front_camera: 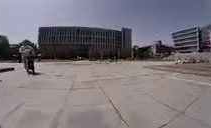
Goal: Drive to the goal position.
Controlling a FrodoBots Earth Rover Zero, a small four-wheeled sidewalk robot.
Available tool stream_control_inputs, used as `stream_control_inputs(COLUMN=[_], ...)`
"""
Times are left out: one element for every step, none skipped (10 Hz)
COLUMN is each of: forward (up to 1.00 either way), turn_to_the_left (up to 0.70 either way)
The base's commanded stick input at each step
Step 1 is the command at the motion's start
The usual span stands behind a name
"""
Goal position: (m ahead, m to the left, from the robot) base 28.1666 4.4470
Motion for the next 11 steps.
stream_control_inputs(forward=[1.0, 1.0, 1.0, 1.0, 1.0, 1.0, 1.0, 1.0, 1.0, 1.0, 1.0], turn_to_the_left=[0.0, 0.0, 0.0, 0.0, 0.0, 0.02, 0.06, 0.4, 0.4, 0.4, 0.4])
